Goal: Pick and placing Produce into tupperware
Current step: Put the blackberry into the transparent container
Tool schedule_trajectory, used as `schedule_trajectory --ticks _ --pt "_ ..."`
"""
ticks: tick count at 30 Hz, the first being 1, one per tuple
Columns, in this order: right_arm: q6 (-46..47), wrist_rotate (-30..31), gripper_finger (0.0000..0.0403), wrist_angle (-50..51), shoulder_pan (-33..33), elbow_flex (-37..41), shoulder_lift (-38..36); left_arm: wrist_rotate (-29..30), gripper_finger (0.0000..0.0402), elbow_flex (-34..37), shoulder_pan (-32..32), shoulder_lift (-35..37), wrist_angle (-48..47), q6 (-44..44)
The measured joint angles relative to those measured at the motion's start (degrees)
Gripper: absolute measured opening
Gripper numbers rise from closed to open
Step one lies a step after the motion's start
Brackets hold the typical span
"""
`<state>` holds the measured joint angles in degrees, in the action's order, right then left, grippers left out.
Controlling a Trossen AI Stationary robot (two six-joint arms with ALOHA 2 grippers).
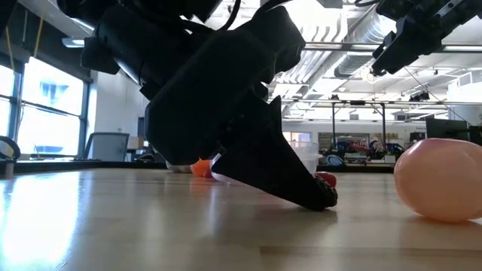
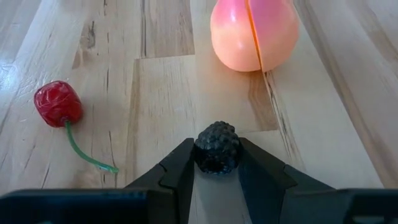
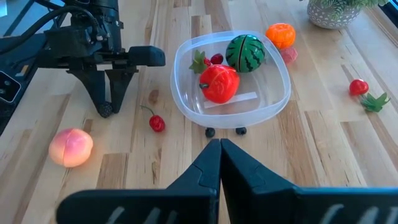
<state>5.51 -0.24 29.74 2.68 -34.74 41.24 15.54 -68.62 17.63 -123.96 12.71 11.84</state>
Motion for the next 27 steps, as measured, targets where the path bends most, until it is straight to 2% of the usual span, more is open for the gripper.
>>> schedule_trajectory --ticks 5,14,22,27 --pt "0.01 0.01 0.0000 0.01 0.00 0.00 0.01 -0.66 0.0104 0.09 -0.07 1.86 -2.68 0.56" --pt "0.00 0.01 0.0000 -0.11 0.00 0.00 -0.01 -0.69 0.0104 0.04 -0.04 10.02 -10.15 -0.40" --pt "0.01 0.00 0.0000 -0.20 0.00 0.00 -0.03 6.99 0.0103 -0.03 -1.36 20.76 -22.23 -4.57" --pt "0.00 0.01 0.0000 0.02 0.00 0.00 0.01 8.25 0.0103 -0.11 -5.32 26.58 -28.19 -4.55"
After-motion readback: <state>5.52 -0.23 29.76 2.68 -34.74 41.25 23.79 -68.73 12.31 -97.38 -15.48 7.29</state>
